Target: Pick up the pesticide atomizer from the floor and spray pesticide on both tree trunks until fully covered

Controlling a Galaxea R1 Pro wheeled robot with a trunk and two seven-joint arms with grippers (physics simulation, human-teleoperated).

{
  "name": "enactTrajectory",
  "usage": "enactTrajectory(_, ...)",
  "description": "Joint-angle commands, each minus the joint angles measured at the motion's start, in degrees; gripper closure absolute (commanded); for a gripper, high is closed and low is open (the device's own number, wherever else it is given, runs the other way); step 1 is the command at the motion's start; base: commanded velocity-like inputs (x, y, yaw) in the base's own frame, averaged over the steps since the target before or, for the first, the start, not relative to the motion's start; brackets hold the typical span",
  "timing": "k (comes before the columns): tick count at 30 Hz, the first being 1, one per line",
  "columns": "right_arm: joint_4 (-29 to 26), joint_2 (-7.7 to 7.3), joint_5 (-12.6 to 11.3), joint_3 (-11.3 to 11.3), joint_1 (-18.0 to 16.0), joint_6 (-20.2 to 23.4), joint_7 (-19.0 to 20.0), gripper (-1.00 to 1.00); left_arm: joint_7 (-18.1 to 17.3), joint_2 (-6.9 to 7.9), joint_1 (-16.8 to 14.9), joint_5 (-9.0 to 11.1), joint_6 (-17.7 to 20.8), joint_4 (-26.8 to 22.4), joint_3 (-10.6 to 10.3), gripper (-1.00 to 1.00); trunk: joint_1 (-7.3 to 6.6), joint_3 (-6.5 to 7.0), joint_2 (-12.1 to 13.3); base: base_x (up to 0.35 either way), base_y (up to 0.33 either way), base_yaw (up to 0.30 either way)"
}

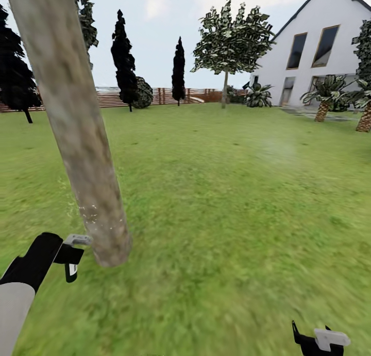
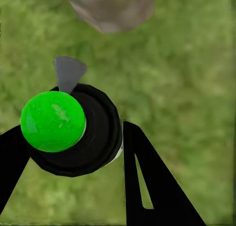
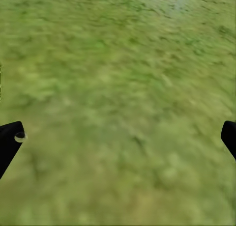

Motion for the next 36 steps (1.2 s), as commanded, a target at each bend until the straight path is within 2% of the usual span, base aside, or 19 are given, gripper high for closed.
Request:
enactTrajectory(1, 0.0, 0.01, 0.0, 0.0, 0.0, 0.0, 0.0, -1.0, 0.0, 0.0, 0.0, 0.0, 0.0, 0.0, 0.0, 1.0, 0.0, 0.0, 0.0, 0.001, -0.272, 0.268)
enactTrajectory(11, 0.0, 0.01, 0.0, 0.0, 0.0, 0.0, 0.0, -1.0, 0.0, 0.0, 0.0, 0.0, 0.1, -0.1, 0.1, 1.0, 0.0, 0.0, 0.0, 0.061, -0.266, 0.269)
enactTrajectory(20, -0.1, -0.08, 0.0, 0.0, 0.0, 0.0, 0.0, -1.0, 0.1, 0.0, 0.0, 0.1, 0.1, -0.2, 0.2, 1.0, 0.0, 0.0, 0.0, 0.191, -0.229, 0.015)
enactTrajectory(27, 0.0, 0.0, 0.0, 0.0, 0.0, 0.0, 0.0, -1.0, 0.1, 0.0, 0.0, 0.1, 0.1, -0.6, 0.5, 1.0, 0.0, 0.0, 0.0, 0.004, -0.266, 0.044)
enactTrajectory(29, 0.0, 0.01, 0.0, 0.0, 0.0, 0.0, 0.0, -1.0, 0.1, 0.0, 0.0, 0.1, 0.2, -2.1, 0.5, 1.0, 0.0, 0.0, 0.0, -0.1, -0.269, 0.242)
enactTrajectory(33, 0.0, 0.01, 0.0, 0.0, 0.0, 0.0, -0.1, -1.0, 0.0, -0.08, -0.1, 0.2, 0.7, -9.8, 0.5, 1.0, 0.0, 0.0, 0.0, -0.219, -0.213, 0.272)
enactTrajectory(36, 0.0, 0.01, 0.0, 0.0, 0.0, 0.0, -0.1, -1.0, 0.0, -0.19, -0.8, 0.4, 1.0, -11.1, 0.5, 1.0, 0.0, 0.0, 0.0, -0.126, -0.091, 0.277)
